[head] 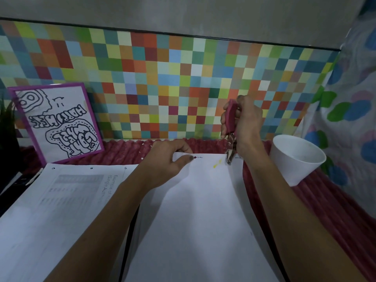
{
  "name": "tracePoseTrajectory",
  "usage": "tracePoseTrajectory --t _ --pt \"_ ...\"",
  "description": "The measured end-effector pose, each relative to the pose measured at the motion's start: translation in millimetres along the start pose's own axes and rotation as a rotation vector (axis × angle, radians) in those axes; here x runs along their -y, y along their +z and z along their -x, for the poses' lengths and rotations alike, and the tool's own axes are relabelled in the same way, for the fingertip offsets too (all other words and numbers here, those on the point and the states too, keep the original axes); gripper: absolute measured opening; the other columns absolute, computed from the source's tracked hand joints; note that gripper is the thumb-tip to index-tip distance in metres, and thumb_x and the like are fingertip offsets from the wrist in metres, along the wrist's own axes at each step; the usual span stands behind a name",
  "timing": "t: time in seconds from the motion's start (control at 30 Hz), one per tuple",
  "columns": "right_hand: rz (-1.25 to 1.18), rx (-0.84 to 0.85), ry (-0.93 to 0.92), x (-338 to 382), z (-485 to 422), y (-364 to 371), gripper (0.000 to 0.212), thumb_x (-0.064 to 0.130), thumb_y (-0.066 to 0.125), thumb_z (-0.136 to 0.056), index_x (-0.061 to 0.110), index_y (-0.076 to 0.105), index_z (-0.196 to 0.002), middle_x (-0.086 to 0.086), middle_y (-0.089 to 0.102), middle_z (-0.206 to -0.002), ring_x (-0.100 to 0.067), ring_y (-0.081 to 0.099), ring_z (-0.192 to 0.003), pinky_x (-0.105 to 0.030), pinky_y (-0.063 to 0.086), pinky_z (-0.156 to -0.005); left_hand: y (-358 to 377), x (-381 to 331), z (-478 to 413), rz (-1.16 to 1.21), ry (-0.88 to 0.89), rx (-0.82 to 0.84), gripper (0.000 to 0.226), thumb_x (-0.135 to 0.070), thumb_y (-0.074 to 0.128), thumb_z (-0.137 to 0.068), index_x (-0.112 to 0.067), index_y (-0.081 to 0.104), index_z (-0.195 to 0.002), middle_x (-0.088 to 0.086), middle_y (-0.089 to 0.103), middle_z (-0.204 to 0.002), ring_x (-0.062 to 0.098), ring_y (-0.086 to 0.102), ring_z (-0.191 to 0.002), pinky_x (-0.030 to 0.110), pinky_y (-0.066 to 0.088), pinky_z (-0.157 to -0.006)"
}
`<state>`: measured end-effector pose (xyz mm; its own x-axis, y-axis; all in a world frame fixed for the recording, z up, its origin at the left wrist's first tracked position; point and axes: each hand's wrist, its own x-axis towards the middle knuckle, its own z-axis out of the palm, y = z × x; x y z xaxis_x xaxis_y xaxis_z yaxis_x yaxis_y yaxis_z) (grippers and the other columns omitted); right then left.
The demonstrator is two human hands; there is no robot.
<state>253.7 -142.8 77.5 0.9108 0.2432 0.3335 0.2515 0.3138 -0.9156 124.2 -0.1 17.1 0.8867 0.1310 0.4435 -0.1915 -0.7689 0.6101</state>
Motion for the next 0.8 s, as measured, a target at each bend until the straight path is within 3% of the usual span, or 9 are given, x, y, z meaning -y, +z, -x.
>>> tracePoseTrajectory --t 0.33,0.5,0.6,0.7,0.8 --pt "-0.048 -0.058 -0.027 -4 4 0 0.03 0.017 0.041 -0.085 0.008 0.055 -0.06 -0.016 0.05 -0.053 -0.024 0.039 -0.036 -0.026 0.034 -0.037 2 3 1 -0.039 -0.008 0.005 0.006 -0.021 0.063 -0.089 -0.022 0.064 -0.083 -0.013 0.063 -0.077 0.006 0.059 -0.075 0.022 0.037 -0.069" --pt "-0.027 -0.064 -0.03 -2 6 3 0.03 0.015 0.042 -0.084 0.008 0.056 -0.058 -0.016 0.05 -0.053 -0.024 0.039 -0.037 -0.028 0.034 -0.039 5 -2 -1 -0.188 -0.013 -0.008 0.013 -0.039 0.051 -0.085 -0.029 0.059 -0.086 -0.018 0.061 -0.081 0.007 0.057 -0.078 0.038 0.041 -0.088" --pt "-0.002 -0.05 -0.059 0 6 4 0.028 0.014 0.041 -0.083 -0.002 0.055 -0.064 -0.021 0.047 -0.056 -0.026 0.037 -0.039 -0.028 0.032 -0.038 16 -20 -6 -0.328 0.034 -0.006 0.023 -0.043 0.051 -0.09 -0.027 0.061 -0.104 -0.016 0.063 -0.099 0.007 0.056 -0.093 0.037 0.03 -0.101" --pt "0.021 -0.041 -0.079 -1 7 6 0.031 0.014 0.04 -0.082 -0.01 0.055 -0.07 -0.024 0.048 -0.061 -0.029 0.036 -0.043 -0.029 0.032 -0.038 35 -36 -16 -0.4 0.096 0.021 0.025 -0.042 0.048 -0.095 -0.028 0.059 -0.113 -0.013 0.065 -0.113 0.009 0.056 -0.105 0.033 0.027 -0.101" --pt "0.031 -0.039 -0.077 -1 9 7 0.032 0.015 0.041 -0.079 -0.012 0.053 -0.07 -0.025 0.048 -0.061 -0.028 0.036 -0.043 -0.029 0.032 -0.039 48 -42 -23 -0.407 0.101 0.001 0.018 -0.032 0.049 -0.094 -0.027 0.063 -0.103 -0.011 0.068 -0.104 0.014 0.06 -0.098 0.034 0.033 -0.097"
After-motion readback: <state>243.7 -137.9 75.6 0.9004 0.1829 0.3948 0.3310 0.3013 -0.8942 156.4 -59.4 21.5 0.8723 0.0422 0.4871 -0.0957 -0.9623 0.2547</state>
